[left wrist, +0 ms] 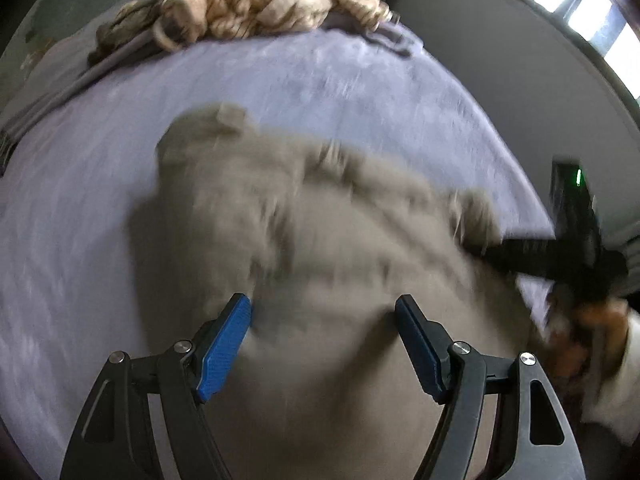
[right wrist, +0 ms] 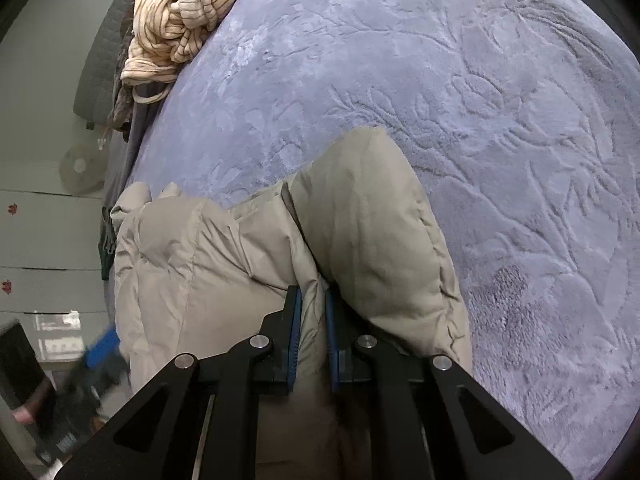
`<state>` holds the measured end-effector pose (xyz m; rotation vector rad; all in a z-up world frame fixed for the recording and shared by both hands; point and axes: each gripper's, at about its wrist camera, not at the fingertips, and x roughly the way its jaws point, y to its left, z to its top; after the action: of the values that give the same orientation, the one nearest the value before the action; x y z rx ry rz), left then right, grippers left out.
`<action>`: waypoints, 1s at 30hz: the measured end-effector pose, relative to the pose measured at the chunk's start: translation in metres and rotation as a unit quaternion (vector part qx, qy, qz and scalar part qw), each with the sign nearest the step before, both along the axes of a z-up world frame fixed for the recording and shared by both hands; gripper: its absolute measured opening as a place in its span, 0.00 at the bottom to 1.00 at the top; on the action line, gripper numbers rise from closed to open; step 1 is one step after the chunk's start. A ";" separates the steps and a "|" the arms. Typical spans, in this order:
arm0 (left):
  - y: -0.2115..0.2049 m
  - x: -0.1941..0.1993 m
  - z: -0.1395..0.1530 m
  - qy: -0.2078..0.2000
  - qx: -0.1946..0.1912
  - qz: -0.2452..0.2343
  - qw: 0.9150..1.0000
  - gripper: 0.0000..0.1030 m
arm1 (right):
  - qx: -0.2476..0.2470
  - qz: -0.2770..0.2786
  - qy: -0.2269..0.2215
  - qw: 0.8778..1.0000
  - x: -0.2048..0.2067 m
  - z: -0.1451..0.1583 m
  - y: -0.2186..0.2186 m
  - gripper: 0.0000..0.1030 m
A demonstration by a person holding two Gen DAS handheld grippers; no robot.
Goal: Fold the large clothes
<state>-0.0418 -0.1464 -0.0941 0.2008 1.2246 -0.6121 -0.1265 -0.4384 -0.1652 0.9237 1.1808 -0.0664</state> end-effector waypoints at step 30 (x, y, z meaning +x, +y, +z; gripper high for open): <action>0.064 -0.046 -0.007 0.076 -0.010 0.103 0.992 0.91 | -0.081 0.085 0.045 0.992 -0.105 0.046 0.061 0.15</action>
<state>-0.0876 -0.0821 -0.1007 0.0099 1.3665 -0.4653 -0.2318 -0.3776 -0.1196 0.6818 1.3136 -0.0658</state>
